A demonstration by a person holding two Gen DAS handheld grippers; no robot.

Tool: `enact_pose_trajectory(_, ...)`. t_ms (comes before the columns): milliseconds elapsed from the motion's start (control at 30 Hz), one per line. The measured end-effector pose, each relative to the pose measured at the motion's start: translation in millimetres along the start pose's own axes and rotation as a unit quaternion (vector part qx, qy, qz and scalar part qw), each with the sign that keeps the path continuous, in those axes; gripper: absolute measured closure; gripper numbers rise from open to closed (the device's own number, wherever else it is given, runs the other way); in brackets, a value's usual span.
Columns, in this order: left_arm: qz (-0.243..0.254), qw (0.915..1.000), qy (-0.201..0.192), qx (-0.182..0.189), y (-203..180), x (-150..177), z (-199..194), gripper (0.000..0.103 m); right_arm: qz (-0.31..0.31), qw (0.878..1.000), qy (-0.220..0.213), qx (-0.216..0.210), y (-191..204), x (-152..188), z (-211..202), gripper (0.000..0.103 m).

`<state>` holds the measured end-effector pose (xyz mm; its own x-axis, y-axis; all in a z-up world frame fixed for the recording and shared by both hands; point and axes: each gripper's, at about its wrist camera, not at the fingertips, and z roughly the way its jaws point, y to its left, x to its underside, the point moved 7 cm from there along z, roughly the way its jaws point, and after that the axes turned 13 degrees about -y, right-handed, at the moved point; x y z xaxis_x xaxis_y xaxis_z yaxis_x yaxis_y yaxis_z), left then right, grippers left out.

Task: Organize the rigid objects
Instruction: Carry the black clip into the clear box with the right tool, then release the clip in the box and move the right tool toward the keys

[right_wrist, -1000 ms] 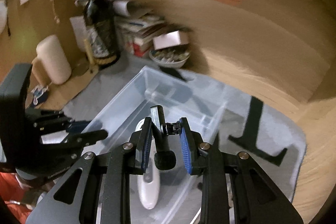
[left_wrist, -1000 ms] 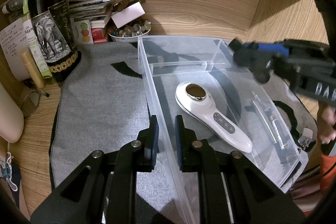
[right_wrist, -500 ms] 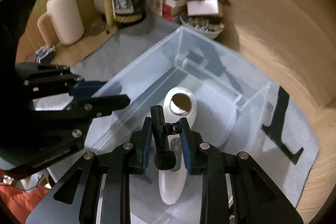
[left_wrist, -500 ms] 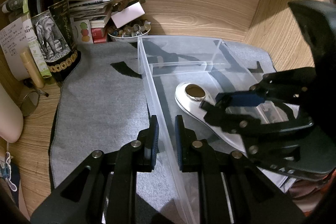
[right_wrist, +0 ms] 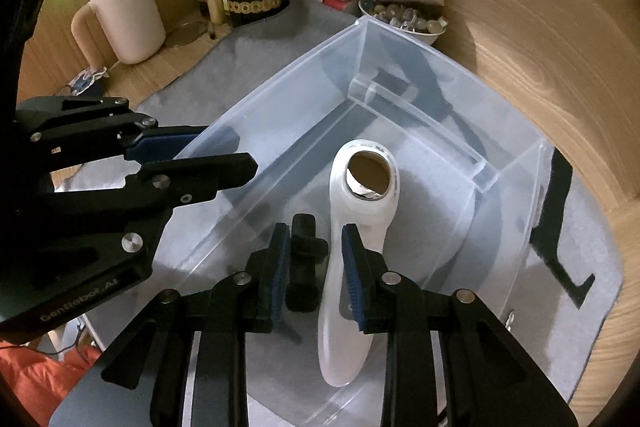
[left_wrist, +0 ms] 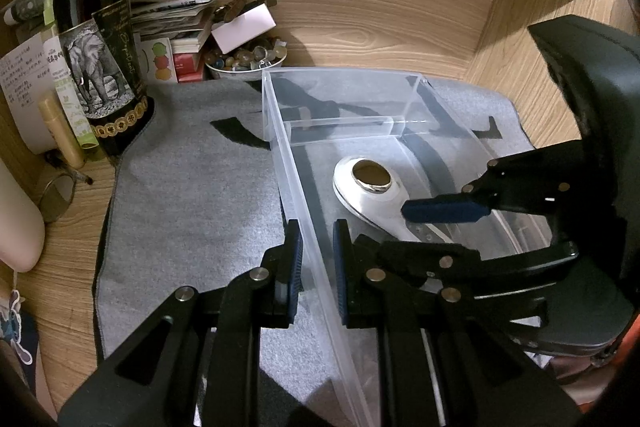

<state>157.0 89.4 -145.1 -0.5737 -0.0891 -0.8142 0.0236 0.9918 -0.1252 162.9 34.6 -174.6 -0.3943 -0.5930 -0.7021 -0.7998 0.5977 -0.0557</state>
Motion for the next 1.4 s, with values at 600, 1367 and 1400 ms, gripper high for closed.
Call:
enact_pose_trajectory(600, 0.000, 1.0000, 0.000, 0.000, 0.1, 0.0, 0.0, 0.090, 0.057, 0.986, -0.124, 0.093, -68.9, -32.2, -92.6, 0.042)
enact_pose_trajectory(1367, 0.001, 1.0000, 0.000, -0.001, 0.1, 0.4, 0.1, 0.090, 0.132, 0.979, 0.043, 0.150, -155.1, 91.0, -54.0, 0.038)
enact_pose_trajectory(1400, 0.002, 1.0000, 0.000, -0.001, 0.2, 0.4, -0.1, 0.090, 0.141, 0.978, 0.048, 0.143, -156.6, 94.6, -51.9, 0.038)
